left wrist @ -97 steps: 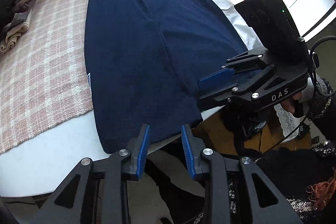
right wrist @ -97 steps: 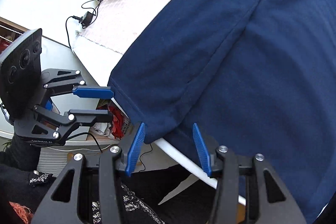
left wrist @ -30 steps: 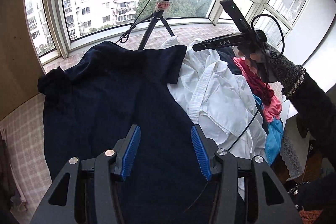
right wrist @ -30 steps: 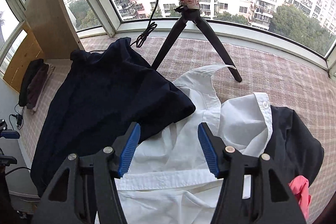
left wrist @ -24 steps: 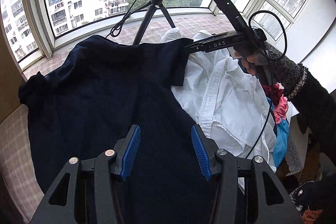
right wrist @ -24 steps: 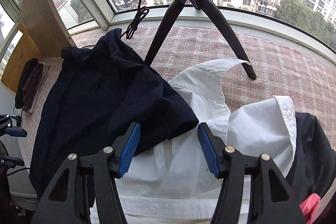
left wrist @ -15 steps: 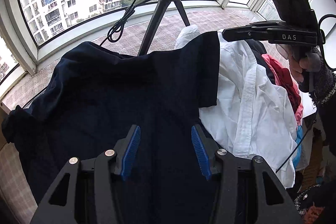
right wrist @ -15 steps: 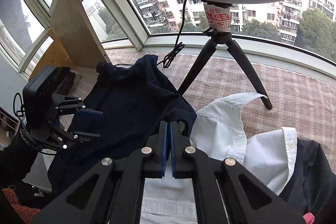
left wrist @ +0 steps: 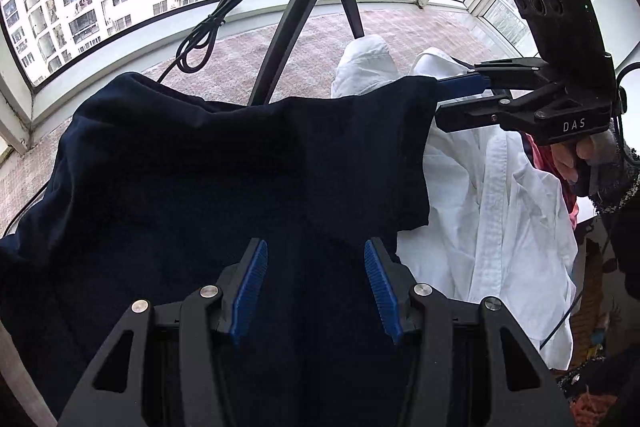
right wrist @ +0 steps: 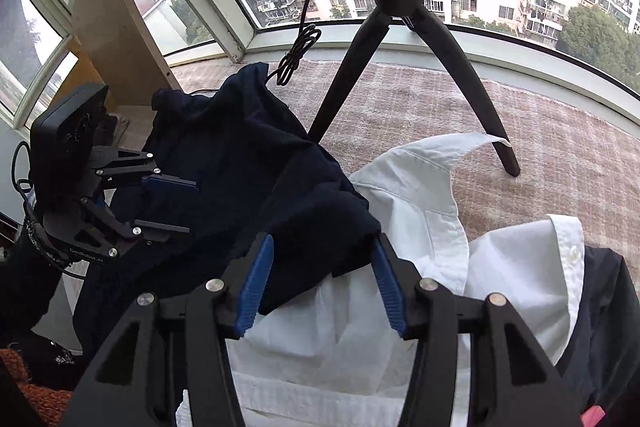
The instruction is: Fold clothes
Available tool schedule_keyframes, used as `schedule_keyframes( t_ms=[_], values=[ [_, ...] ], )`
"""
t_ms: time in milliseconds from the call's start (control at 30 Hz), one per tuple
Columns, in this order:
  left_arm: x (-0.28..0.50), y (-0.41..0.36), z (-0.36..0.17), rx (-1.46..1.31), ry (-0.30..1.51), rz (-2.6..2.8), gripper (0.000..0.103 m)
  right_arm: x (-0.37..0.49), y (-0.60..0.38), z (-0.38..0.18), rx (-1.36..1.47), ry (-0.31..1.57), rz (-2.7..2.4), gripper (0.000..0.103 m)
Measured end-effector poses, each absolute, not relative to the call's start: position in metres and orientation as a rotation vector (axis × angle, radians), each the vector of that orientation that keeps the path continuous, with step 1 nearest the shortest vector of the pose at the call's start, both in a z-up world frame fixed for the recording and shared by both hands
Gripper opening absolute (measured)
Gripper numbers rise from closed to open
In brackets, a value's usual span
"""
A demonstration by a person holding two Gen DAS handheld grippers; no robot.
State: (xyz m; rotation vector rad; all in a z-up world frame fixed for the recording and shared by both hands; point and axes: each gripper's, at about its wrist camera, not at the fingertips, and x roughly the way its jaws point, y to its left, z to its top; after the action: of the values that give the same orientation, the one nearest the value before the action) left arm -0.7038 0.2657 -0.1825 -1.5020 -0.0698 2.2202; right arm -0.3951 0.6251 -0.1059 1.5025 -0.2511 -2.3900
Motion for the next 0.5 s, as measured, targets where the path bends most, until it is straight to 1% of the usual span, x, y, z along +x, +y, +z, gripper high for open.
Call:
schedule_keyframes(
  t_ms=[33,67,133,200,233,267,300,333,367,500],
  values=[
    [-0.701,0.264,-0.182,-1.502,-0.072,2.224,0.049,-0.398,0.619,-0.105,1.495,-0.253,-2.373,0.004],
    [-0.700,0.262,-0.181,-1.502,-0.078,2.231,0.048,-0.401,0.613,-0.104,1.487,-0.255,-2.355,0.003],
    [-0.696,0.256,-0.178,-1.498,-0.108,2.238,0.049,-0.403,0.592,-0.100,1.462,-0.248,-2.272,0.003],
    [-0.690,0.253,-0.177,-1.493,-0.123,2.242,0.049,-0.396,0.561,-0.101,1.474,-0.146,-2.193,0.004],
    [-0.688,0.253,-0.177,-1.496,-0.122,2.248,0.049,-0.392,0.547,-0.103,1.484,-0.113,-2.153,0.006],
    [-0.685,0.253,-0.177,-1.499,-0.121,2.254,0.049,-0.390,0.541,-0.108,1.511,-0.132,-2.115,0.012],
    [-0.683,0.252,-0.178,-1.505,-0.117,2.259,0.049,-0.387,0.537,-0.112,1.532,-0.160,-2.082,0.014],
    [-0.683,0.252,-0.178,-1.506,-0.112,2.261,0.049,-0.383,0.541,-0.114,1.538,-0.218,-2.069,0.021],
    [-0.683,0.253,-0.177,-1.499,-0.108,2.259,0.049,-0.379,0.545,-0.115,1.543,-0.277,-2.056,0.024],
    [-0.692,0.271,-0.166,-1.448,-0.060,2.249,0.049,-0.358,0.579,-0.111,1.525,-0.433,-2.139,0.025]
  ],
)
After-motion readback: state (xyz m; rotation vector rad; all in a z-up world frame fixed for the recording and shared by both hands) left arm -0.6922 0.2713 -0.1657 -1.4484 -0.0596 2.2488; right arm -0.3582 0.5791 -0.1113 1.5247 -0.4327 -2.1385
